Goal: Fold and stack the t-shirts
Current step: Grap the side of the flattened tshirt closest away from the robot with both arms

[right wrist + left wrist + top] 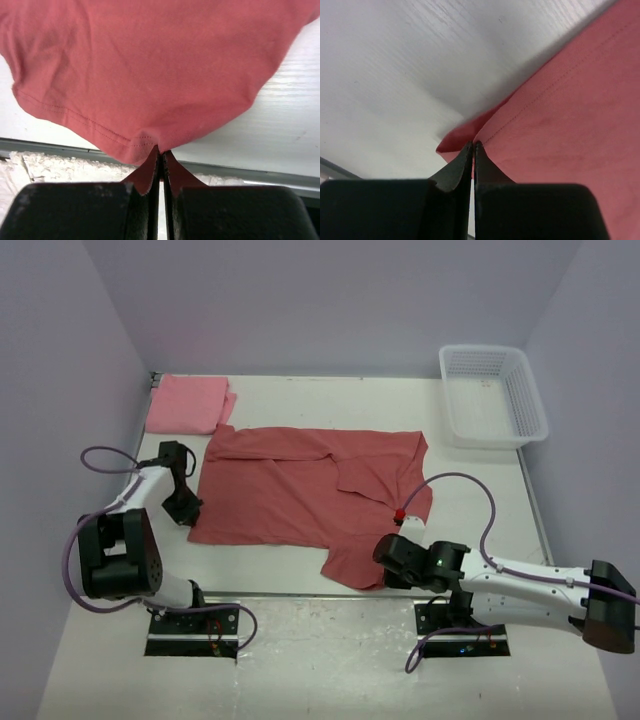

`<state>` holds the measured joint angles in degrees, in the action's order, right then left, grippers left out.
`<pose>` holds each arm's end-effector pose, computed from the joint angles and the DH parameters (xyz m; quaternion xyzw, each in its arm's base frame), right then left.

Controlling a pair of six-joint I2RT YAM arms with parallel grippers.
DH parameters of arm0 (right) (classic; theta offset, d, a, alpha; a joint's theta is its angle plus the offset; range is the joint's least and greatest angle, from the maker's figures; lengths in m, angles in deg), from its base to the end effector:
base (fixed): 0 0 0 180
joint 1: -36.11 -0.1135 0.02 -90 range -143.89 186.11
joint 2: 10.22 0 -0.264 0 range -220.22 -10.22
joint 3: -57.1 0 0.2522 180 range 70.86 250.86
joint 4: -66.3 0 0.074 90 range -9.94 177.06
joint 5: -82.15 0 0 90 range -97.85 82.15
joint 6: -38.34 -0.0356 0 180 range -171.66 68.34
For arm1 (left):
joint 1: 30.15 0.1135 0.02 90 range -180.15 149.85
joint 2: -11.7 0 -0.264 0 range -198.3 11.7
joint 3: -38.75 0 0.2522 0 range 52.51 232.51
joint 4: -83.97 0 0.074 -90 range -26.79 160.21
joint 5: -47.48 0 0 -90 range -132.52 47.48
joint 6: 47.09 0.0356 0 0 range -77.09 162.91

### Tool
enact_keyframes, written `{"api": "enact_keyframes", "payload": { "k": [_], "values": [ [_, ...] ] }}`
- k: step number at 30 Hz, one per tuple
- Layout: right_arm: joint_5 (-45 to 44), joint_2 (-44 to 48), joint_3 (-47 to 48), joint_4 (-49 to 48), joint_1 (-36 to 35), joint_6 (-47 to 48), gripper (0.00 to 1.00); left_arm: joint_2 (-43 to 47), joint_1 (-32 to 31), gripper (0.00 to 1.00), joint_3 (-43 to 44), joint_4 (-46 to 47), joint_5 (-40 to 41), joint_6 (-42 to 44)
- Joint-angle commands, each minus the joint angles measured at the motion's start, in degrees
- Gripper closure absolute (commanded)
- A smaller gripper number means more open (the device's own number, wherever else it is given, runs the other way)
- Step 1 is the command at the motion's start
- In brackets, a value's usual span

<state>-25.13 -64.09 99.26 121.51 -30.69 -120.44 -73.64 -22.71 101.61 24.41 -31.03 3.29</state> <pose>0.0702 0.1370 0.1762 0.0468 0.9680 0.1275 0.2110 0.2437 0.0390 0.1724 -0.4026 0.9073 0.0768 0.0940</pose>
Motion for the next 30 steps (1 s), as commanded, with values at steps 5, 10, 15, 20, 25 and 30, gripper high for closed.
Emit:
{"api": "enact_keyframes", "payload": {
  "k": [5,10,15,20,25,30],
  "values": [
    [-10.75,-2.2,12.62,12.15,0.27,-0.66,1.0,10.19,-1.46,1.0,4.07,-6.14,-1.38,0.24],
    [-14.79,-5.28,19.65,17.95,1.41,-0.31,1.0,13.35,-1.47,1.0,3.2,-6.41,-2.34,1.64],
    [-17.7,-4.76,24.06,25.42,8.79,1.62,1.0,15.29,-1.47,1.0,1.88,-6.23,-3.75,1.65],
    [-19.99,-2.3,28.19,27.28,16.17,6.89,1.0,18.19,-1.47,1.0,2.22,-6.14,-3.05,1.91],
    [-22.01,-3.61,32.58,29.56,19.25,8.65,1.0,20.74,-1.12,1.0,3.28,-7.37,0.81,1.56],
    [-22.89,-5.02,36.98,31.5,20.4,11.55,1.0,22.15,-0.15,1.0,3.11,-7.46,1.7,0.85]
  ]
}}
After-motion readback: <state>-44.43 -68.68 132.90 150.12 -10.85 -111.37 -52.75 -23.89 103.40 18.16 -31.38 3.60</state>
